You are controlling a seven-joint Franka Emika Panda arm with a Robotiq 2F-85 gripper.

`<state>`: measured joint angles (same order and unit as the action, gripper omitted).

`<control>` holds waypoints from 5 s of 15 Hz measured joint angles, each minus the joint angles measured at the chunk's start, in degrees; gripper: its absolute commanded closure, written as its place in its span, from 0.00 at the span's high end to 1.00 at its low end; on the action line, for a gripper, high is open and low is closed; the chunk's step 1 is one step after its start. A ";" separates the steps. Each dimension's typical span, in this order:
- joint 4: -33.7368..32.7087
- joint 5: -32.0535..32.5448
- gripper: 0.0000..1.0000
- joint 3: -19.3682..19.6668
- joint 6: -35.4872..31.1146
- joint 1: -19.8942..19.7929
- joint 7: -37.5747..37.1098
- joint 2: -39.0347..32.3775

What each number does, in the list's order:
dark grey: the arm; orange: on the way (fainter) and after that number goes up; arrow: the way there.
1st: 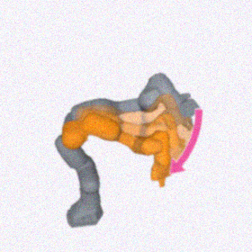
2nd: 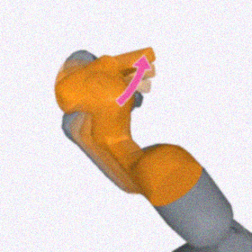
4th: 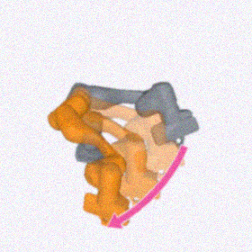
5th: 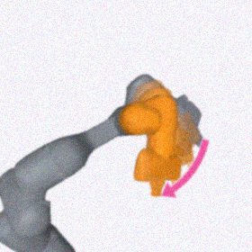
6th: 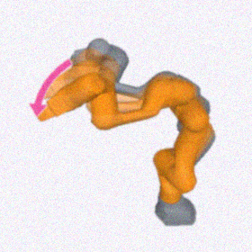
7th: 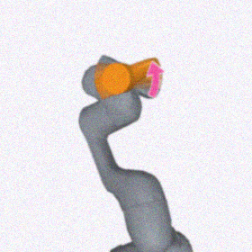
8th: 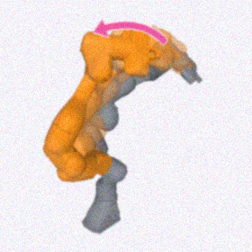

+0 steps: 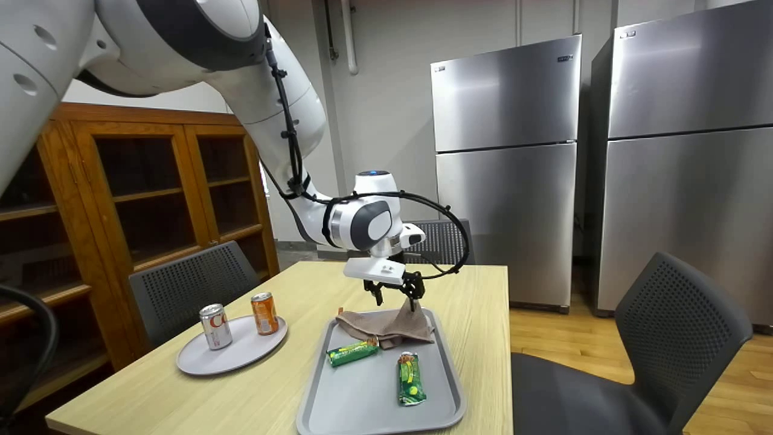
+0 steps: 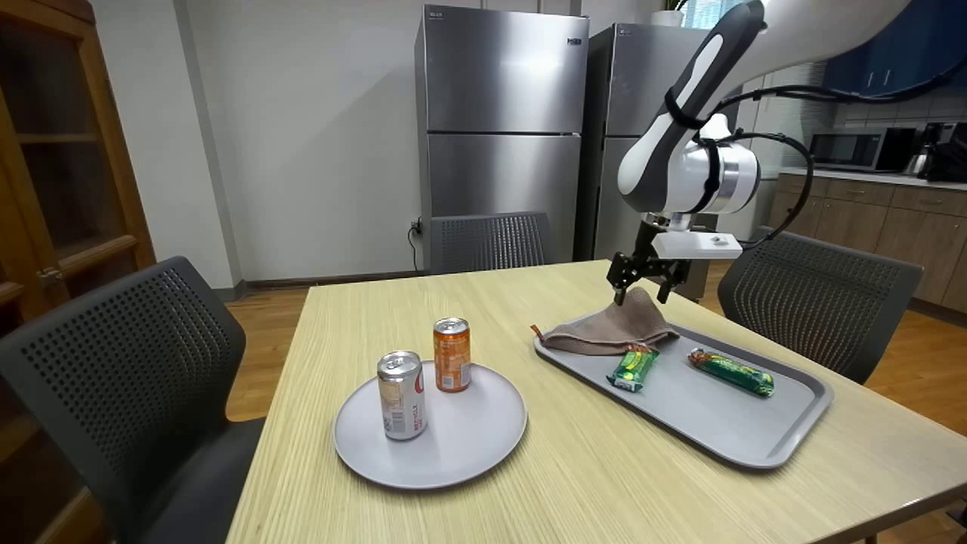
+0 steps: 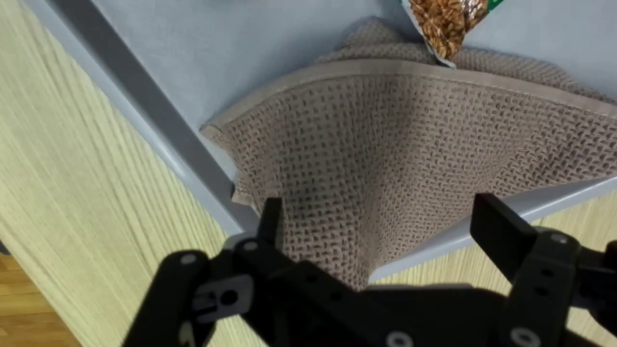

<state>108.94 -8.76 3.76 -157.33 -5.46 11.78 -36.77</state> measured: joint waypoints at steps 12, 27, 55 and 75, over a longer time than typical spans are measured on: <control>-6.71 1.53 0.74 0.16 0.31 -0.74 -2.45 -6.72; -8.78 1.70 0.02 0.00 0.39 -1.77 -2.66 -6.82; -10.62 0.85 0.02 -1.02 -0.88 -9.23 -2.85 4.32; -13.76 1.03 0.02 1.81 -1.71 -9.47 -6.50 1.74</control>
<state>95.17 -7.73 5.56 -159.04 -14.94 5.28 -35.02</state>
